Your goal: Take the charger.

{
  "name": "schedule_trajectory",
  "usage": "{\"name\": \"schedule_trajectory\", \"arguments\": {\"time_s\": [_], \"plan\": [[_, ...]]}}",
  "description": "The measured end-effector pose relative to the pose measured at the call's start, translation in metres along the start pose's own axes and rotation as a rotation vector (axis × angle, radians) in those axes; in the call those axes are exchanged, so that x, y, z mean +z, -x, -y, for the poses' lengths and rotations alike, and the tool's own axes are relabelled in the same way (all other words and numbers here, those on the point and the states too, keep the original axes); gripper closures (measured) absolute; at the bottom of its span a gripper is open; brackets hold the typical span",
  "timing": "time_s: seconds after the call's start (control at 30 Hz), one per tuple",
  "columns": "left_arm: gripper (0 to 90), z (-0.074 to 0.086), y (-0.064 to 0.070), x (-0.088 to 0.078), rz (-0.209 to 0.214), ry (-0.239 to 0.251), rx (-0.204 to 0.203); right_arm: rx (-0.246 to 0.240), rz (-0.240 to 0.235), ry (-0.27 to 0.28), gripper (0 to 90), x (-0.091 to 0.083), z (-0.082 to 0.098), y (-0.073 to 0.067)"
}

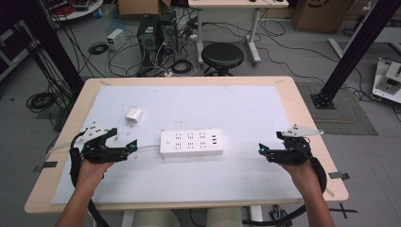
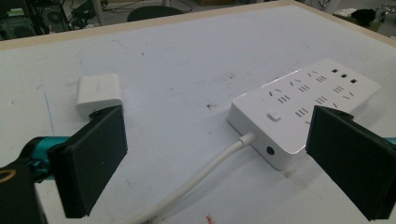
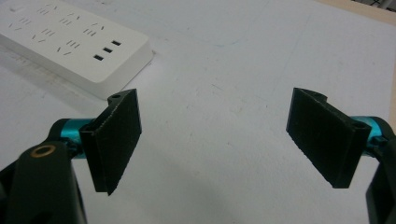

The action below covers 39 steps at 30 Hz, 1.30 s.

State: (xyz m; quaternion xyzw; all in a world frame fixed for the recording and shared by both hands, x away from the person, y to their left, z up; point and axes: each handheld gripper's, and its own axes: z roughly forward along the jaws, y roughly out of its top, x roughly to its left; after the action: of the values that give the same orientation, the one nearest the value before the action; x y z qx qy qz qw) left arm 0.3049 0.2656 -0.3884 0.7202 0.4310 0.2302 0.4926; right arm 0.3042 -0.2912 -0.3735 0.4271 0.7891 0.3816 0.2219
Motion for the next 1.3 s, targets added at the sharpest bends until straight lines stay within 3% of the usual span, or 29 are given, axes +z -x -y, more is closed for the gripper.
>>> {"name": "schedule_trajectory", "arguments": {"time_s": [0.27,0.47,0.6,1.03,1.3], "plan": [[5.5,-0.013,-0.005,0.007,-0.030,-0.019,-0.011,-0.001,0.005,0.010,18.3,-0.001,-0.002,0.003],[5.5,-0.029,-0.011,0.012,-0.110,-0.061,-0.042,-0.004,0.001,0.016,18.3,0.001,-0.005,0.005],[5.6,-0.041,-0.017,0.017,-0.156,-0.058,-0.063,-0.012,-0.008,0.002,18.3,0.004,-0.006,0.004],[5.6,-0.094,-0.028,0.046,-0.213,-0.093,-0.059,-0.014,-0.011,-0.010,18.3,0.008,-0.015,0.003],[5.6,-0.100,-0.037,0.065,-0.283,-0.151,-0.127,-0.014,-0.007,-0.020,18.3,0.010,-0.018,0.005]]}}
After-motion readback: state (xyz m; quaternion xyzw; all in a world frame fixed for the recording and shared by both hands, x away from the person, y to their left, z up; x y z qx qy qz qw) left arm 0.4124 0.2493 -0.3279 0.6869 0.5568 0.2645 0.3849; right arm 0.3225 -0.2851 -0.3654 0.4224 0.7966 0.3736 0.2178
